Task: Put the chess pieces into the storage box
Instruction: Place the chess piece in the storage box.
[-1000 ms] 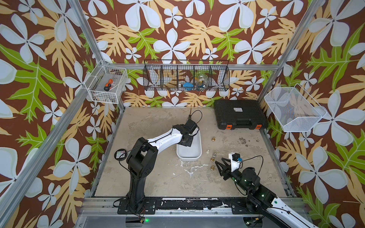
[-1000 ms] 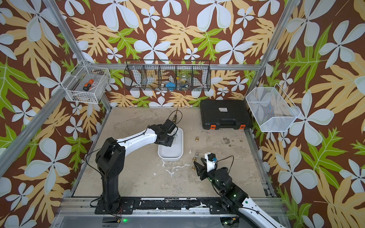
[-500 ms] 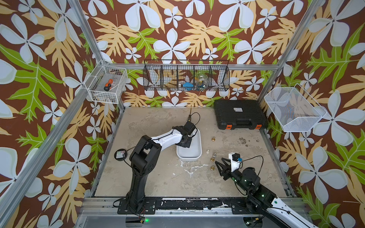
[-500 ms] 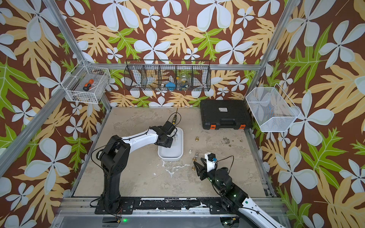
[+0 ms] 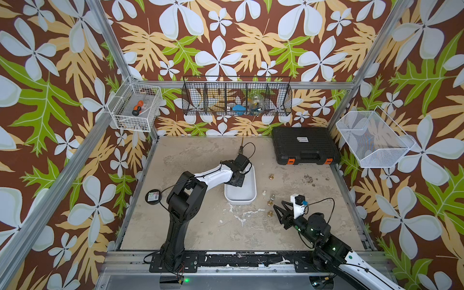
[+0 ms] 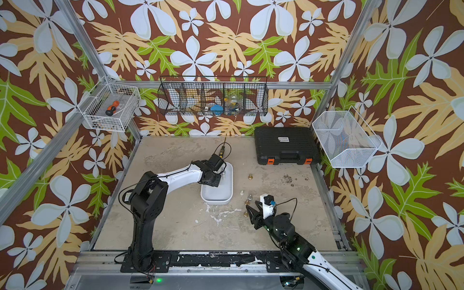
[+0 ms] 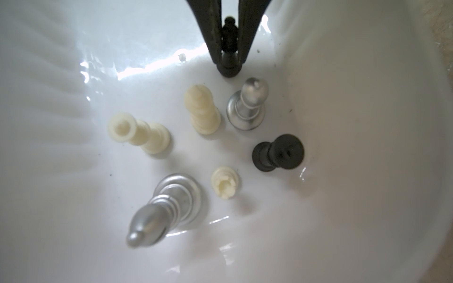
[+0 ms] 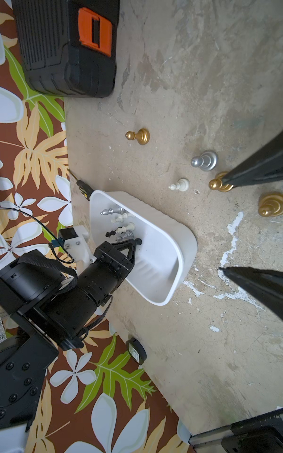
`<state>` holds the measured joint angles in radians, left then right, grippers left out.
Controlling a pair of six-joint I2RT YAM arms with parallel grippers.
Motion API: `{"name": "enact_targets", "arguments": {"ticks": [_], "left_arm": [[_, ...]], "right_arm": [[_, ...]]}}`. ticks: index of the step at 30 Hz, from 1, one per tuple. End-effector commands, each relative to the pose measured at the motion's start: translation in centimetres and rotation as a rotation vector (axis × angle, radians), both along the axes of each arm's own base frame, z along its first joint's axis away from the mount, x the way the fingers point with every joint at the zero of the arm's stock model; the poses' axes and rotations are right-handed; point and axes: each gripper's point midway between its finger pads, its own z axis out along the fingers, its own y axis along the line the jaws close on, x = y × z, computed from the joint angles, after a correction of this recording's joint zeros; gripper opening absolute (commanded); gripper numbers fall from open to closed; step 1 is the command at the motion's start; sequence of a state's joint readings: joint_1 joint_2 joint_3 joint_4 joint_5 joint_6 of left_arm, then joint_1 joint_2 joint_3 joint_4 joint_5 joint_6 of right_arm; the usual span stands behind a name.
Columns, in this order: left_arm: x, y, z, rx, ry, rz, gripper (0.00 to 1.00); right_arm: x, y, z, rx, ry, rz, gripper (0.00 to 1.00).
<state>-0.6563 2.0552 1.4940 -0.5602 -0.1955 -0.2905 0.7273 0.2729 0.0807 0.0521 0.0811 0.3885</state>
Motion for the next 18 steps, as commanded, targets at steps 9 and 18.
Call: {"name": "enact_targets", "arguments": {"ticks": [9,18], "left_arm": [[-0.40,0.35,-0.90,0.008,0.025,-0.001,0.18],[-0.29,0.20,-0.12,-0.005,0.012,-0.003,0.30]], "right_arm": [[0.11,0.10,0.42,0.008,-0.017,0.001,0.54],[0.13,0.13,0.32,0.005,-0.014,0.001,0.55]]}}
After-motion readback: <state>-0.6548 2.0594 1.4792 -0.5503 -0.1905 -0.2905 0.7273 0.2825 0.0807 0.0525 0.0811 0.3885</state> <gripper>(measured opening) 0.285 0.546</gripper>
